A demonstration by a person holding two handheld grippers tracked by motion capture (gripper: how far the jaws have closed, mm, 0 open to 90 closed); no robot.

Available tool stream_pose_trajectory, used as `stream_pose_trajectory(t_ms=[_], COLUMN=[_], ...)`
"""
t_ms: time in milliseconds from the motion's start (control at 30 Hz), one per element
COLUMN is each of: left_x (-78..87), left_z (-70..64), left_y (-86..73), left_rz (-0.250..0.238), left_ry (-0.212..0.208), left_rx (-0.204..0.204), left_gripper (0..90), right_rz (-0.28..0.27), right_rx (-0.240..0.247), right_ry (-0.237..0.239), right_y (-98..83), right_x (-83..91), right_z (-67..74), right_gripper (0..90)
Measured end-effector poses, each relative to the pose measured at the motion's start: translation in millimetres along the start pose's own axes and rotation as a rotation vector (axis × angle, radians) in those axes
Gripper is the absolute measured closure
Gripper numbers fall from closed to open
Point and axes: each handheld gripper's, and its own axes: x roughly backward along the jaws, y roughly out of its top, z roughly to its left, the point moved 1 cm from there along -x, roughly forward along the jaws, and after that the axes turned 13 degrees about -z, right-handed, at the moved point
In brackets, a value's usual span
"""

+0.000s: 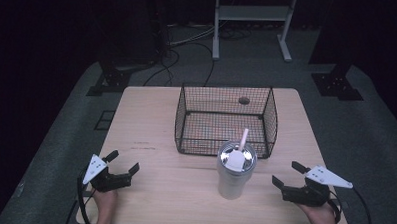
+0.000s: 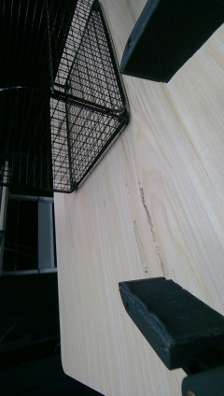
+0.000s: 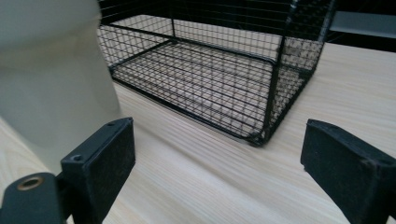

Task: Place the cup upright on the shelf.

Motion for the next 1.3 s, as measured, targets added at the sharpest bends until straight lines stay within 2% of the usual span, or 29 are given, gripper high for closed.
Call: stream_pose_trajectory(t_ms=[400, 433, 833, 1300], left_x=[0.2, 0.3, 0.3, 0.5], left_z=[0.5, 0.5, 0.3, 0.4], left_y=[0.1, 0.2, 0.2, 0.2], left_rz=[-0.002, -0.001, -0.002, -0.003], left_ry=[0.001, 0.001, 0.001, 0.000], left_rx=[0.001, 0.000, 0.002, 0.002], left_gripper=[0.0, 0.0, 0.0, 0.0], right_rz=[-0.010, -0.011, -0.009, 0.008], right_rx=[0.049, 0.066, 0.087, 0.094], right_ry=[0.074, 0.093, 0.211, 0.273], right_y=[12.9, 15.8, 22.3, 18.6], right_x=[-0.4, -0.5, -6.5, -20.7], right_z=[20.8, 26.1, 53.6, 71.9], right_gripper=[9.5, 9.5, 9.5, 9.5])
